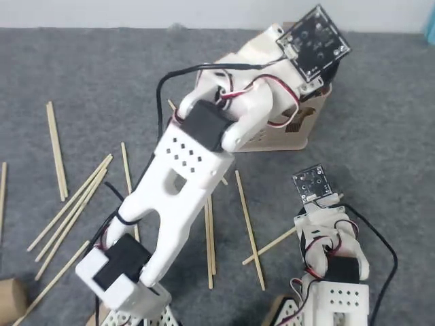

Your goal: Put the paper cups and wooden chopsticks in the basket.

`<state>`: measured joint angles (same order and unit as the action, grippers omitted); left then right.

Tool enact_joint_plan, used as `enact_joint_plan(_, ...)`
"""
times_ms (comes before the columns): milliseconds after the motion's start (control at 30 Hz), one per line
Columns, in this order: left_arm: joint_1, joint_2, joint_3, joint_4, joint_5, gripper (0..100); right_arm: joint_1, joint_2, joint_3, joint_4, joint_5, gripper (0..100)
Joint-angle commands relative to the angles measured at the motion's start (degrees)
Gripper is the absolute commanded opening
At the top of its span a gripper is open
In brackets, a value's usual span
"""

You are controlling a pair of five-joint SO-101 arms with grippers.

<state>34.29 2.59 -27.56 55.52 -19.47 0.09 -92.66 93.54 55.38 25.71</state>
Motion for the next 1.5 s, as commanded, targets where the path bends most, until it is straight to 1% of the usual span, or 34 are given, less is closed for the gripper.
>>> enact_joint_plan(0,-0.1,-3.2,-8.3,5.6,0.0,19,-1.3,-0.7,-0.4,0.3,0.8,0.9)
enact_joint_plan(100,-0.2,-3.2,-12.9,10.8,0.0,19,-1.8,-0.7,-0.4,0.3,0.8,0.9)
enact_joint_plan(167,-0.2,-3.2,-16.0,16.0,0.0,16,-1.8,-0.7,-0.3,0.3,0.8,0.9)
enact_joint_plan(333,-0.4,-3.2,-21.3,29.6,0.0,1,-1.8,-0.7,-0.3,0.3,0.8,0.9)
enact_joint_plan(433,-3.5,-3.2,-25.6,40.0,-0.1,2,-1.8,-0.7,-0.3,0.3,0.8,0.9)
enact_joint_plan(500,-7.4,-3.3,-29.0,45.6,0.0,2,-1.8,-0.7,-0.3,0.3,0.8,0.9)
enact_joint_plan(533,-10.3,-3.6,-29.9,45.2,0.1,1,-1.8,-0.7,-0.3,0.4,0.8,0.9)
enact_joint_plan(633,-24.1,-7.6,-28.0,45.2,0.3,1,-1.8,-0.7,-0.3,0.4,0.8,0.9)
enact_joint_plan(733,-36.1,-12.5,-22.9,45.2,3.3,1,-2.0,-0.7,-0.3,0.4,0.8,0.9)
enact_joint_plan(800,-45.4,-16.4,-17.4,45.2,4.7,1,-2.1,-0.7,-0.3,0.4,0.8,0.9)
enact_joint_plan(867,-53.3,-21.0,-10.5,45.2,5.3,1,-2.2,-0.7,-0.3,0.4,0.8,0.9)
enact_joint_plan(1000,-67.0,-31.6,6.0,45.2,4.9,1,-2.2,-0.7,-0.3,0.4,0.8,0.9)
enact_joint_plan(1100,-75.3,-40.4,19.6,45.2,4.9,1,-2.2,-0.7,-0.3,0.4,0.8,0.9)
enact_joint_plan(1300,-92.3,-56.7,50.9,45.2,4.7,1,-2.2,-0.7,-0.3,0.4,0.8,0.9)
enact_joint_plan(1367,-98.2,-60.4,59.8,45.0,1.6,1,-2.2,-0.7,-0.3,0.4,0.8,0.9)
enact_joint_plan(1433,-105.4,-62.0,62.9,41.4,-3.2,1,-2.2,-0.7,-0.3,0.4,0.8,0.9)
enact_joint_plan(1467,-109.5,-62.0,64.0,40.5,-4.2,1,-2.2,-0.7,-0.3,0.4,0.8,0.9)
